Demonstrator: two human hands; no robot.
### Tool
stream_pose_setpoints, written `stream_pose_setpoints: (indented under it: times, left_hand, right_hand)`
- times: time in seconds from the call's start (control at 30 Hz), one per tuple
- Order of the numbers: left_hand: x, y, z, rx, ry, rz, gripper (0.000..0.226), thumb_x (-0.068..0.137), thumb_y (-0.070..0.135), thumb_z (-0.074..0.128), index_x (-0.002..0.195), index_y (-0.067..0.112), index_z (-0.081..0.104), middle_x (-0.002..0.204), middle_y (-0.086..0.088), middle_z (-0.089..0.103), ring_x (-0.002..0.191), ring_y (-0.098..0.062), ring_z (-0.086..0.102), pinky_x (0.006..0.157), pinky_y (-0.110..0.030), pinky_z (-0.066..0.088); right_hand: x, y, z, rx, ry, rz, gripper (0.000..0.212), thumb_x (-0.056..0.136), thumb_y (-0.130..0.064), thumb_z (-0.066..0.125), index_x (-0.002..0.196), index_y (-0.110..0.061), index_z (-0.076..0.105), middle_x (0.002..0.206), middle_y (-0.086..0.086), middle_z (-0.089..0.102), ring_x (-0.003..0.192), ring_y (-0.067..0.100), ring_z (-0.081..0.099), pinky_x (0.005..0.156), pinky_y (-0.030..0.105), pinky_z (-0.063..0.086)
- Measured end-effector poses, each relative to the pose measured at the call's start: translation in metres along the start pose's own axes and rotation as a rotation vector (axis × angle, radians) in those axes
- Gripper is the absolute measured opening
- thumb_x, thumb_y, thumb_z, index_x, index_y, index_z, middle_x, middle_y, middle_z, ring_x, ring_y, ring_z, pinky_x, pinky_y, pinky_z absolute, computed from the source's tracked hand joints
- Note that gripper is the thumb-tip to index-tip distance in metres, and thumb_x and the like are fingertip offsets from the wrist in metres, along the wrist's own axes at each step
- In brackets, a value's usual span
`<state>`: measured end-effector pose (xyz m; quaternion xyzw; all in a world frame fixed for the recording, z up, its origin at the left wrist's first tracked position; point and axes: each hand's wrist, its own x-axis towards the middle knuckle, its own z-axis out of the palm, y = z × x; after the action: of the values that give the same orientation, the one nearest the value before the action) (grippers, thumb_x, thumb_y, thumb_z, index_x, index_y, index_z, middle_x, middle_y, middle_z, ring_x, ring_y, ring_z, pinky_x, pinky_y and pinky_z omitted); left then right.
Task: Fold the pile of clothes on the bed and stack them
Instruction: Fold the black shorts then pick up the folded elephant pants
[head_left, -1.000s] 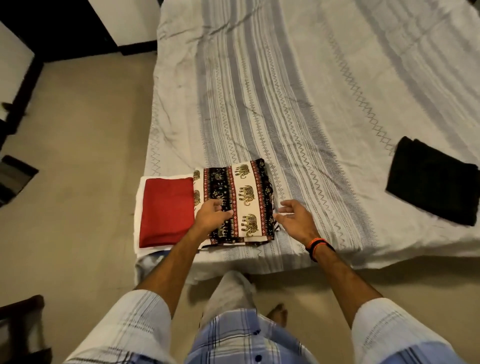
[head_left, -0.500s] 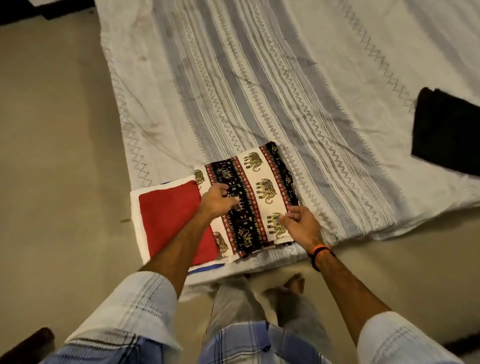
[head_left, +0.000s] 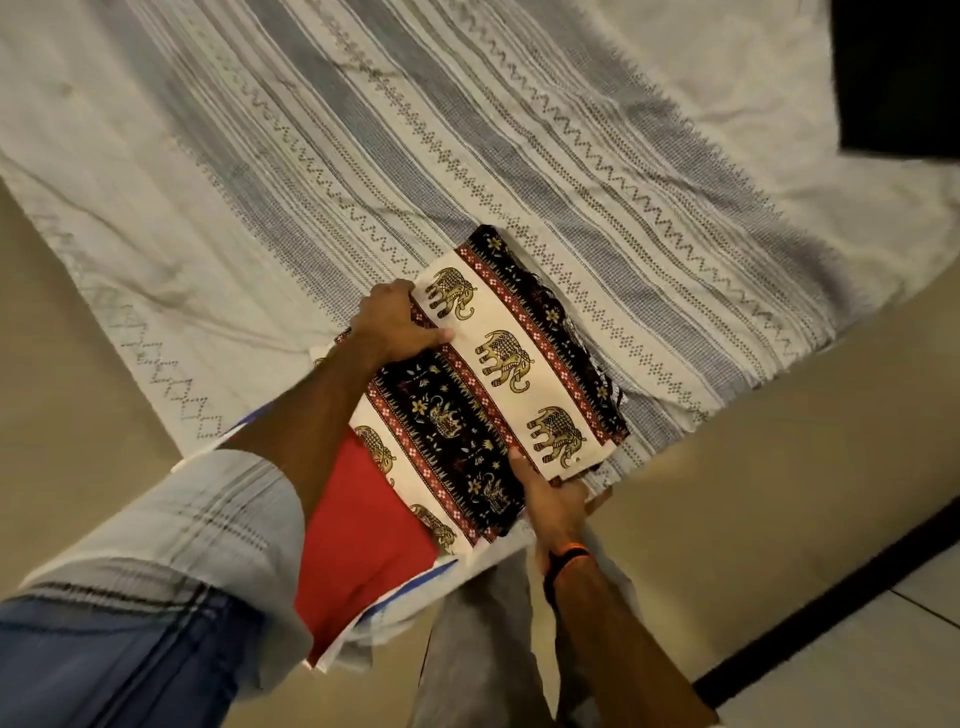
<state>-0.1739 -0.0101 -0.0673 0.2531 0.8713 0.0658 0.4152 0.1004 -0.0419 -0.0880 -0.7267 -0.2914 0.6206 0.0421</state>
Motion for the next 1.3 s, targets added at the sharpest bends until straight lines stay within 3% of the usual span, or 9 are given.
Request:
stream_pose_setpoints:
  times: [0.1, 0.17, 0.33, 0.57, 0.8, 1.03, 1.1, 1.17, 1.3]
  left_hand:
    - [0.021, -0.009, 0.007, -0.001, -0.065, -0.009, 0.110, 0.040, 0.079, 0.080, 0.126, 0.015, 0.054, 0.122, -0.006, 0.059, 0.112, -0.025, 0.057, 0.099, -0.046, 0.049]
    - [0.023, -0.009, 0.008, -0.052, -0.109, -0.023, 0.101, 0.047, 0.066, 0.086, 0.127, 0.013, 0.053, 0.120, -0.002, 0.058, 0.110, -0.022, 0.056, 0.096, -0.035, 0.046]
    - [0.034, -0.020, 0.010, -0.130, -0.284, -0.049, 0.121, 0.028, 0.072, 0.087, 0.134, 0.025, 0.051, 0.125, 0.002, 0.061, 0.117, -0.023, 0.056, 0.102, -0.041, 0.043]
    - [0.025, -0.013, 0.016, -0.267, -0.452, 0.051, 0.048, 0.068, 0.045, 0.085, 0.109, 0.027, 0.068, 0.106, 0.007, 0.070, 0.099, -0.014, 0.064, 0.083, -0.029, 0.045]
    - [0.005, -0.005, 0.017, -0.461, -0.393, -0.034, 0.044, 0.068, 0.040, 0.086, 0.105, 0.021, 0.073, 0.098, 0.004, 0.076, 0.093, -0.017, 0.071, 0.080, -0.029, 0.053]
    - [-0.052, 0.031, 0.007, -0.654, -0.274, -0.112, 0.063, 0.065, 0.045, 0.085, 0.115, 0.011, 0.065, 0.107, -0.001, 0.071, 0.089, -0.018, 0.067, 0.075, -0.027, 0.050]
    - [-0.072, 0.045, 0.005, -0.707, -0.243, -0.117, 0.088, 0.052, 0.056, 0.089, 0.123, 0.010, 0.061, 0.114, -0.005, 0.071, 0.097, -0.022, 0.069, 0.082, -0.033, 0.054]
    - [-0.087, 0.059, 0.004, -0.758, -0.213, -0.115, 0.107, 0.041, 0.062, 0.090, 0.128, 0.009, 0.056, 0.115, -0.008, 0.070, 0.102, -0.028, 0.068, 0.091, -0.044, 0.053]
    - [-0.120, 0.099, 0.001, -0.832, -0.163, -0.130, 0.118, 0.036, 0.064, 0.091, 0.128, 0.006, 0.047, 0.114, -0.010, 0.068, 0.098, -0.031, 0.068, 0.082, -0.049, 0.056]
  right_hand:
    - [0.001, 0.003, 0.014, 0.195, 0.009, 0.137, 0.087, 0.049, -0.048, 0.094, 0.122, -0.019, 0.056, 0.111, -0.005, 0.071, 0.101, 0.018, 0.068, 0.098, 0.045, 0.052]
    - [0.005, 0.005, 0.023, 0.251, 0.022, 0.158, 0.101, 0.043, -0.054, 0.095, 0.128, -0.022, 0.050, 0.115, -0.005, 0.069, 0.105, 0.020, 0.065, 0.100, 0.047, 0.050]
    - [0.010, 0.006, 0.035, 0.319, -0.047, 0.168, 0.100, 0.037, -0.057, 0.095, 0.126, -0.033, 0.058, 0.119, -0.009, 0.070, 0.113, 0.020, 0.063, 0.105, 0.050, 0.045]
    - [0.017, -0.006, 0.028, 0.329, -0.160, 0.123, 0.081, 0.056, -0.050, 0.093, 0.125, -0.025, 0.059, 0.118, -0.004, 0.071, 0.109, 0.018, 0.067, 0.101, 0.044, 0.049]
    - [0.005, -0.029, 0.010, 0.327, -0.169, -0.013, 0.077, 0.064, -0.049, 0.088, 0.131, -0.029, 0.057, 0.123, -0.008, 0.069, 0.117, 0.018, 0.062, 0.107, 0.050, 0.044]
    - [-0.030, -0.091, -0.044, 0.198, -0.212, -0.210, 0.057, 0.073, -0.048, 0.080, 0.123, -0.028, 0.059, 0.118, -0.009, 0.069, 0.113, 0.015, 0.062, 0.108, 0.047, 0.041]
    - [-0.042, -0.111, -0.064, 0.147, -0.198, -0.261, 0.058, 0.076, -0.046, 0.078, 0.127, -0.027, 0.055, 0.132, -0.005, 0.062, 0.118, 0.016, 0.058, 0.112, 0.045, 0.037]
    - [-0.051, -0.127, -0.084, 0.109, -0.188, -0.282, 0.077, 0.080, -0.047, 0.075, 0.144, -0.022, 0.040, 0.147, 0.000, 0.047, 0.131, 0.022, 0.047, 0.114, 0.044, 0.031]
    - [-0.072, -0.162, -0.121, 0.008, -0.182, -0.387, 0.115, 0.061, -0.068, 0.078, 0.152, -0.017, 0.029, 0.155, 0.006, 0.039, 0.140, 0.026, 0.039, 0.117, 0.051, 0.028]
